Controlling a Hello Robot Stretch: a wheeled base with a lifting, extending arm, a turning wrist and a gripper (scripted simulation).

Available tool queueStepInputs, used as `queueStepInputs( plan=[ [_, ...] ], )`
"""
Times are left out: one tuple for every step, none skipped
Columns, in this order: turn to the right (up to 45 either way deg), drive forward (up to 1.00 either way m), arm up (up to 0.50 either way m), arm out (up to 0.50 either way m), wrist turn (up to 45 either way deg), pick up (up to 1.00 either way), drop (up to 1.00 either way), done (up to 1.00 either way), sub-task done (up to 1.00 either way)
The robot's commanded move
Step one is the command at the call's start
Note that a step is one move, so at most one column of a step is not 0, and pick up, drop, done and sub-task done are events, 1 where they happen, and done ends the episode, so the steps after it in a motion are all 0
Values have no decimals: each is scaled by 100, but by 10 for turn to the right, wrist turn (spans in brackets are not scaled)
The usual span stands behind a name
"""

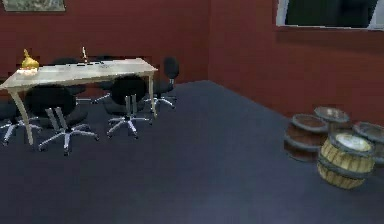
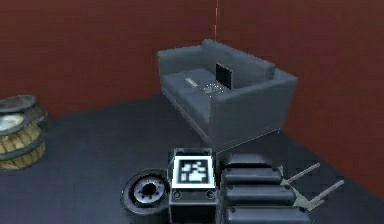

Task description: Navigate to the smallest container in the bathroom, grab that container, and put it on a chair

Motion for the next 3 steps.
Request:
queueStepInputs(
  plan=[
    [-360, 0, 0, 0, 0, 0, 0, 0, 0],
    [0, 100, 0, 0, 0, 0, 0, 0, 0],
    [-30, 0, 0, 0, 0, 0, 0, 0, 0]
  ],
)
